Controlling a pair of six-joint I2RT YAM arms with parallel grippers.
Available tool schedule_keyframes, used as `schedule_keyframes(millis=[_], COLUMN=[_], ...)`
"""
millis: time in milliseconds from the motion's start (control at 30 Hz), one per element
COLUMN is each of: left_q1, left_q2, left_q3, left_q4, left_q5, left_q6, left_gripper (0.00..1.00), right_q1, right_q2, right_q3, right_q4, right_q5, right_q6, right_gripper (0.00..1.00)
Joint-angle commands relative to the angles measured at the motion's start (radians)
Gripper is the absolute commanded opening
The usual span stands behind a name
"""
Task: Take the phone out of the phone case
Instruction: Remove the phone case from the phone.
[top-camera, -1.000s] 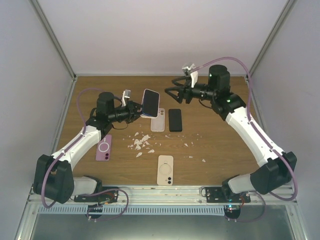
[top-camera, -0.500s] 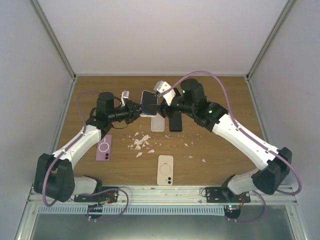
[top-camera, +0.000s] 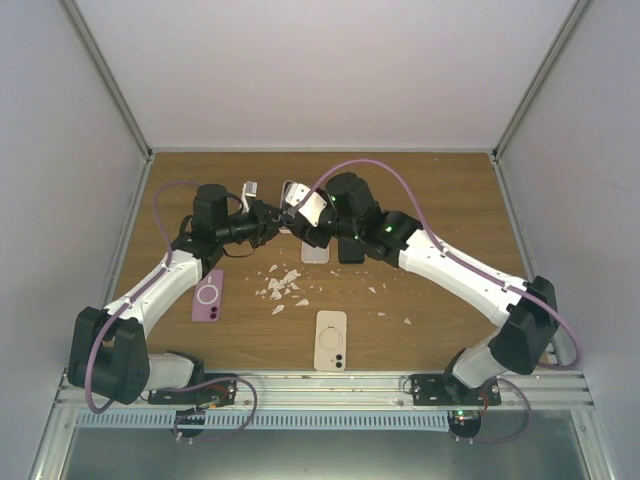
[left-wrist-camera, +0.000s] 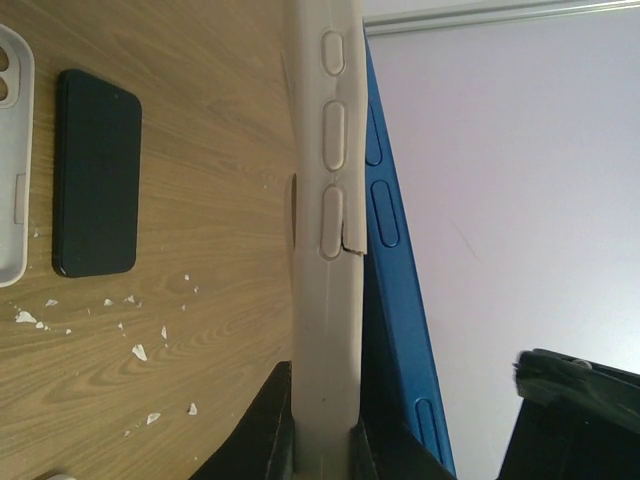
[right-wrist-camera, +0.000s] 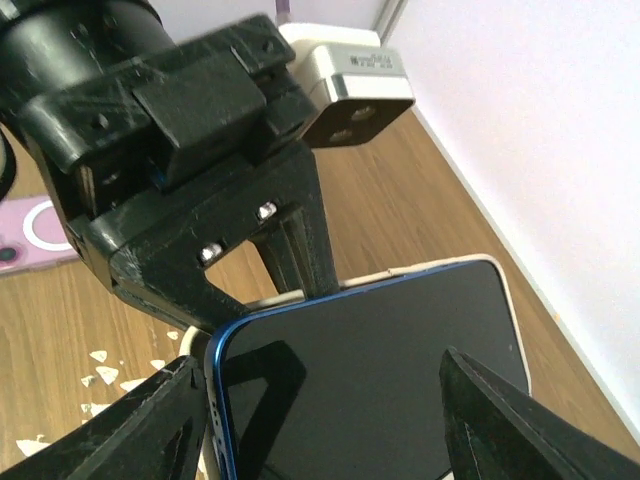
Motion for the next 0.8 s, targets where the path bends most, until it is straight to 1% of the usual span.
schedule_keyframes(millis=[0,233,300,367,567,667,767], left_q1=[0.007,0.007,0.008,0.007,0.007,0.007,0.006], left_q2=[-0.019,-0.025,-0.026,-0.029,-0.036,-0.036,-0.035], left_q3=[-0.001,-0.002,0.000,-0.001,-0.004,-0.006,-0.009], left_q4=[0.083,0.080,0.078,0.076,0.073,0.073,0.079], left_q5=[-0.001,-0.005,-0.003,-0.003,-0.006,-0.006,-0.005], left_q6=[0.010,0.008,0.009,0.011,0.013,0.012,0.007], left_gripper=[0.00,0.00,0.00,0.00,0.00,0.00,0.00], right_q1=[0.021,0.029,0.032,0.038,0.048,0.063,0.100], right_q2=[0.021,0.031,0.037,0.051,0.081,0.084,0.086], right_q3=[0.017,0.002,0.002,0.004,0.008,-0.004,-0.039], right_q4=[-0.009,-0.005,0.001,0.014,0.048,0.076,0.131], right_q5=[0.050,0.069,0.102,0.165,0.315,0.392,0.484], right_q6=[-0.022,-0.030,-0.037,-0.049,-0.068,-0.104,-0.168], right_gripper=[0.64,0.65,0.64,0.64,0.55,0.50,0.48])
